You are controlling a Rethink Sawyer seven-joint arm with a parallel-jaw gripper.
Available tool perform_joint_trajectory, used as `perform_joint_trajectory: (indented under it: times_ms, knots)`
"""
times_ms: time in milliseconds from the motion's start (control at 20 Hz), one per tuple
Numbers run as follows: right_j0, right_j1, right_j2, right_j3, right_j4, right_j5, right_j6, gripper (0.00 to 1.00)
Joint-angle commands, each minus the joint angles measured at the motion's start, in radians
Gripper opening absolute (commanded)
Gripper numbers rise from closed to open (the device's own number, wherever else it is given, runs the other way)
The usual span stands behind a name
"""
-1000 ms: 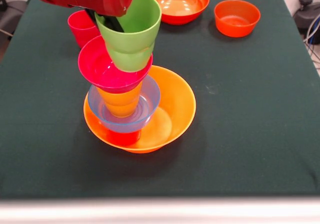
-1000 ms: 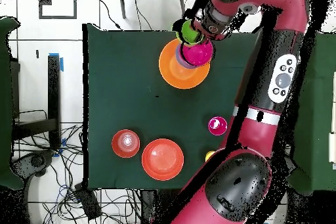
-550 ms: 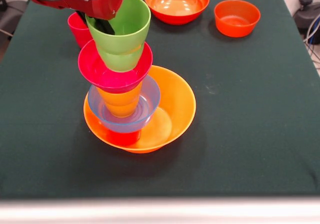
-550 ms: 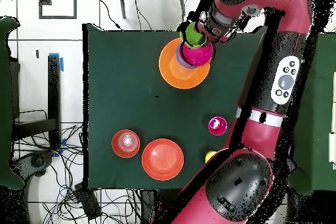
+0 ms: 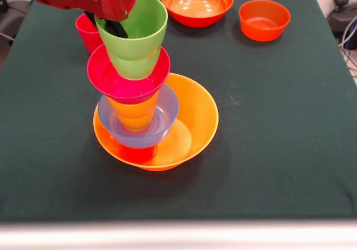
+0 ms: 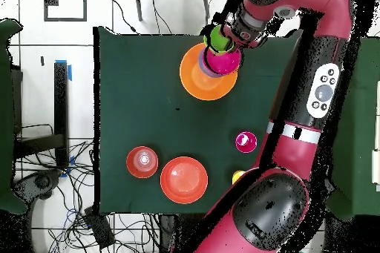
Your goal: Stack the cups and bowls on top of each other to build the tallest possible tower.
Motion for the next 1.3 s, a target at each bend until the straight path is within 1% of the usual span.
perform_joint_trajectory:
  times_ms: [50,400,750,1050,1250,1300]
  knots:
    - [-0.007,0.013,-0.102,0.088,-0.003,-0.061,-0.304,0.0]
    - [-0.016,0.013,-0.114,0.102,0.004,-0.074,-0.31,0.0]
    - [-0.011,0.014,-0.129,0.099,0.021,-0.081,-0.312,0.0]
    - [-0.013,0.016,-0.145,0.121,0.05,-0.106,-0.29,0.0]
    - [-0.01,0.017,-0.147,0.118,0.052,-0.106,-0.288,0.0]
    - [-0.014,0.012,-0.154,0.134,0.06,-0.116,-0.283,0.0]
